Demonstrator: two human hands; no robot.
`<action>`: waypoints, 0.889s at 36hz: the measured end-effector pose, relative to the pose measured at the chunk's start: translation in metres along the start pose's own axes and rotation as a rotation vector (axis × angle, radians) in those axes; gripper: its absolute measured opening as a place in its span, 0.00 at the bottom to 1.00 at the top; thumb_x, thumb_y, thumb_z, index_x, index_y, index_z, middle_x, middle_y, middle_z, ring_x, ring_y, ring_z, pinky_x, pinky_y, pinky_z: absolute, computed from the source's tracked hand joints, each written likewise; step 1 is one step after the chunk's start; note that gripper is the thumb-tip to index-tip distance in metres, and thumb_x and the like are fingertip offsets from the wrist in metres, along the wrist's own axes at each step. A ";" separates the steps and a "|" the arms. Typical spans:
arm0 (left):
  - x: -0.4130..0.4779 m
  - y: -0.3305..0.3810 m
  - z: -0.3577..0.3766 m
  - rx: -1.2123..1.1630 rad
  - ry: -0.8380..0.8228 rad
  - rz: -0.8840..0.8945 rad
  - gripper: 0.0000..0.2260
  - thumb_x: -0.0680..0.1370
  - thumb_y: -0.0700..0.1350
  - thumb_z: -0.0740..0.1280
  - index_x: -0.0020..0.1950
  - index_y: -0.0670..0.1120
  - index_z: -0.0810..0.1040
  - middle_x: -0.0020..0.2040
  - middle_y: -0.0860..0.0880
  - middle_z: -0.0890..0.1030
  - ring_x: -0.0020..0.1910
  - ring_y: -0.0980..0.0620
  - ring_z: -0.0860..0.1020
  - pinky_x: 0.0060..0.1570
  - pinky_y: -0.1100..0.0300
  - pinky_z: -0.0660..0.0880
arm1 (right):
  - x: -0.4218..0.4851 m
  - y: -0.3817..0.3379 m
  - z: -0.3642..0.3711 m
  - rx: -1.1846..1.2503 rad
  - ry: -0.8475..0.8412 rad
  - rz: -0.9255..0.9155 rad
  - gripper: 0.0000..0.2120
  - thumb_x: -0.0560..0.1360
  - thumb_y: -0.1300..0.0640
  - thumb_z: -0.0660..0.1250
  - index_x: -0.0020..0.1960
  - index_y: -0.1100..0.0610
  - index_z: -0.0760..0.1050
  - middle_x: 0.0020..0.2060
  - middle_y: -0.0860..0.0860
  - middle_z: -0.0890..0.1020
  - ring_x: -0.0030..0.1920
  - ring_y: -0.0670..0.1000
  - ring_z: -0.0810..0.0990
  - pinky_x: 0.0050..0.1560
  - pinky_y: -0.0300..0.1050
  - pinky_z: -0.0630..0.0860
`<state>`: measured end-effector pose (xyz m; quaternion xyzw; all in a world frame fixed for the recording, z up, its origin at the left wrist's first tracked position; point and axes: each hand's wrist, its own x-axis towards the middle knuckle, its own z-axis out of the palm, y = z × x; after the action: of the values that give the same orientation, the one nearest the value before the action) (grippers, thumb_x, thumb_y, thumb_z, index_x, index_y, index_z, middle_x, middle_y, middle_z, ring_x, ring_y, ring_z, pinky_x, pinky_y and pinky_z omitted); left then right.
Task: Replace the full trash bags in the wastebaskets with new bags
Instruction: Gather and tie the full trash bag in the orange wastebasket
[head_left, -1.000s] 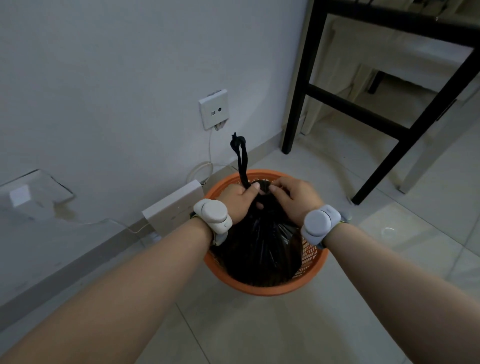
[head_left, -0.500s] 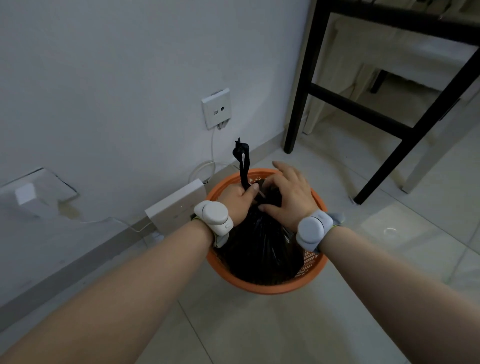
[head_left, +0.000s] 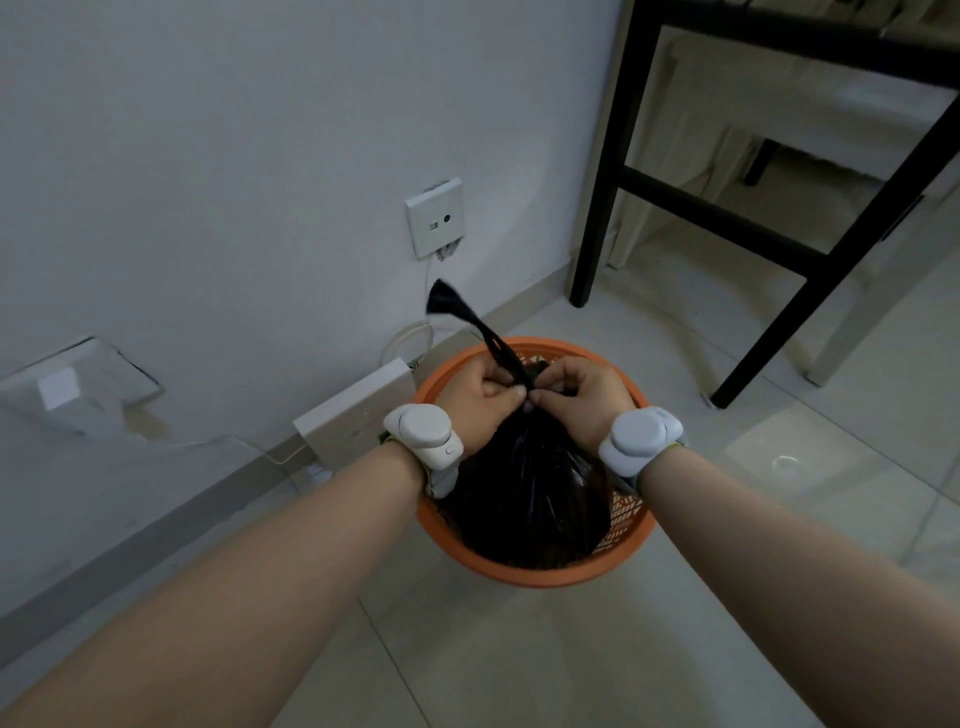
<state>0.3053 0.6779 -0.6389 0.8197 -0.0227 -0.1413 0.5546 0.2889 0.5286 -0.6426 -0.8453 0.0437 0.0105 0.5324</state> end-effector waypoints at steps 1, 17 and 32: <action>0.000 -0.003 0.001 -0.038 -0.016 -0.024 0.08 0.74 0.39 0.69 0.48 0.45 0.71 0.40 0.45 0.81 0.38 0.53 0.78 0.42 0.66 0.74 | 0.002 0.000 0.001 0.001 0.021 0.028 0.10 0.70 0.63 0.72 0.37 0.50 0.75 0.32 0.47 0.80 0.32 0.45 0.77 0.39 0.40 0.74; -0.012 -0.002 -0.001 0.810 0.171 0.665 0.03 0.68 0.43 0.62 0.39 0.46 0.71 0.33 0.48 0.76 0.36 0.43 0.75 0.40 0.56 0.59 | -0.002 -0.013 -0.004 -0.638 -0.182 -0.414 0.10 0.73 0.62 0.63 0.52 0.60 0.80 0.47 0.59 0.81 0.51 0.59 0.77 0.51 0.48 0.70; -0.007 -0.005 -0.012 0.499 0.114 0.386 0.02 0.72 0.42 0.70 0.42 0.44 0.81 0.41 0.51 0.78 0.42 0.57 0.72 0.40 0.71 0.63 | -0.001 -0.007 -0.005 0.250 -0.378 0.276 0.13 0.78 0.62 0.61 0.36 0.55 0.74 0.19 0.44 0.71 0.19 0.41 0.66 0.20 0.33 0.62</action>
<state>0.3015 0.6919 -0.6378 0.9176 -0.1810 0.0225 0.3532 0.2884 0.5273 -0.6345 -0.7420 0.0596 0.2352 0.6249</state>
